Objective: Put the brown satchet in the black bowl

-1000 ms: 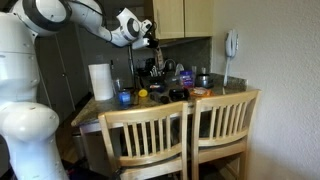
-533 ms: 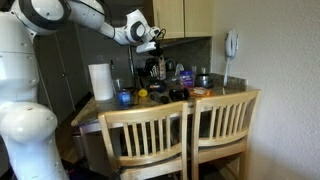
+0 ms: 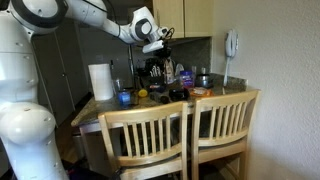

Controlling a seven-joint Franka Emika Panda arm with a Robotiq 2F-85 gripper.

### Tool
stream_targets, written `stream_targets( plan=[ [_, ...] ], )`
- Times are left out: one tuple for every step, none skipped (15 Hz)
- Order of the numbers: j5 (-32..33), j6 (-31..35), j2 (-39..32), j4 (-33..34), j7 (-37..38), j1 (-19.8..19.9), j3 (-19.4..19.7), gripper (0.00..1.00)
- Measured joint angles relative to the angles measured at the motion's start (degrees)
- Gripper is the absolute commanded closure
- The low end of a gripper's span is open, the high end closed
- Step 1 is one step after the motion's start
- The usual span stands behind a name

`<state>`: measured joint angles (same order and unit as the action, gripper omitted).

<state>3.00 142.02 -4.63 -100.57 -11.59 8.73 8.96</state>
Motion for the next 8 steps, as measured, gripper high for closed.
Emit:
stream_targets(
  plan=[
    [0.4,0.5,0.0,-0.1,0.0,0.0,0.3,0.99],
    [1.1,1.3,0.0,-0.1,0.0,0.0,0.5,0.99],
    [1.8,2.2,0.0,-0.2,0.0,0.0,0.6,0.99],
    [2.5,2.9,0.0,-0.3,0.0,0.0,0.7,0.99],
    [3.0,3.6,0.0,-0.4,0.0,0.1,0.8,0.99],
    [3.4,4.2,0.0,-0.4,0.0,0.1,0.9,0.99],
    [3.7,4.5,0.0,-0.4,-0.1,0.1,1.0,0.99],
    [4.0,4.7,0.0,-0.4,-0.1,0.1,1.0,0.99]
  ],
)
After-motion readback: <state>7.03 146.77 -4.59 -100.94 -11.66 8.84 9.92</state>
